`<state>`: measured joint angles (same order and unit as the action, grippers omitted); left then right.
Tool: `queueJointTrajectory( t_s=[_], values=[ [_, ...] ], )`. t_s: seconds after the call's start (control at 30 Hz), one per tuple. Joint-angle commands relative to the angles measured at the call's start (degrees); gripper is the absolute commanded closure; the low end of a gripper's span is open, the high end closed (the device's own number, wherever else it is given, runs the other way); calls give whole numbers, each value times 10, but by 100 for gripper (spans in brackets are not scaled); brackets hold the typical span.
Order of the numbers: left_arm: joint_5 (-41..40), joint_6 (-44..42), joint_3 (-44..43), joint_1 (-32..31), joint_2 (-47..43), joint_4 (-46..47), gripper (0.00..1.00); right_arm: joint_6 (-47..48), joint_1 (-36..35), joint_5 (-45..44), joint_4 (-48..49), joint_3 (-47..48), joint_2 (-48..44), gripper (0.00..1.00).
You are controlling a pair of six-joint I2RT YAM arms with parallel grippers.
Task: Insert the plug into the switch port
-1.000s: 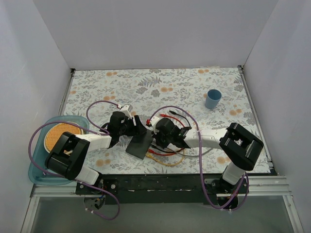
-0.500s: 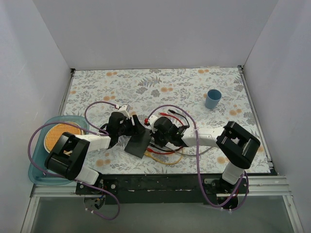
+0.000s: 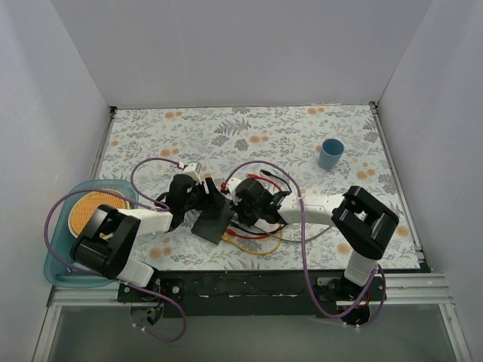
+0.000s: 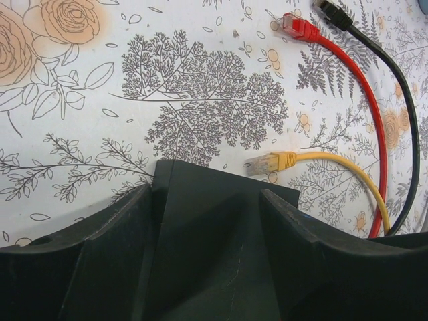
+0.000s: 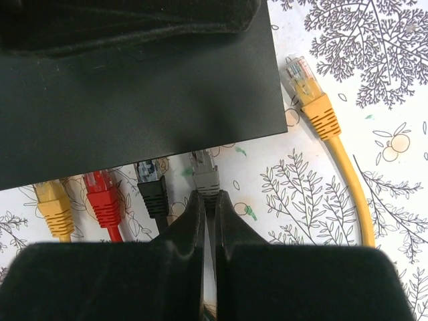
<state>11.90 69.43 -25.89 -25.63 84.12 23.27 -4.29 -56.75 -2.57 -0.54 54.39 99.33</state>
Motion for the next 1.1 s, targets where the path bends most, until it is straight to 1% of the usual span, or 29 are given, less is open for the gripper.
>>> queueJointTrajectory(
  t_s=[0.0,0.3,0.53,0.67,0.77,0.83,0.87,0.93,1.07],
  values=[
    [247,80,6,-101,8,-44,47,-2,1,1,295,94,21,99],
    [257,99,-8,-149,6,-59,48,-6,1,-24,344,74,14,99],
    [263,109,1,-162,18,-56,52,-7,1,-35,374,68,-5,99],
    [278,113,-3,-175,18,-59,59,-5,1,-24,385,77,-3,99],
    [286,113,-7,-181,16,-66,69,-5,2,-9,390,82,-4,99],
    [287,113,-8,-184,13,-71,82,-8,1,-8,393,83,-6,99],
    [293,114,-9,-185,11,-72,87,-7,1,-7,394,84,-10,99],
    [300,116,-13,-188,12,-73,100,-9,1,-3,394,85,-14,99],
    [312,124,-17,-202,14,-74,100,-9,1,-2,401,79,-33,99]
  ],
)
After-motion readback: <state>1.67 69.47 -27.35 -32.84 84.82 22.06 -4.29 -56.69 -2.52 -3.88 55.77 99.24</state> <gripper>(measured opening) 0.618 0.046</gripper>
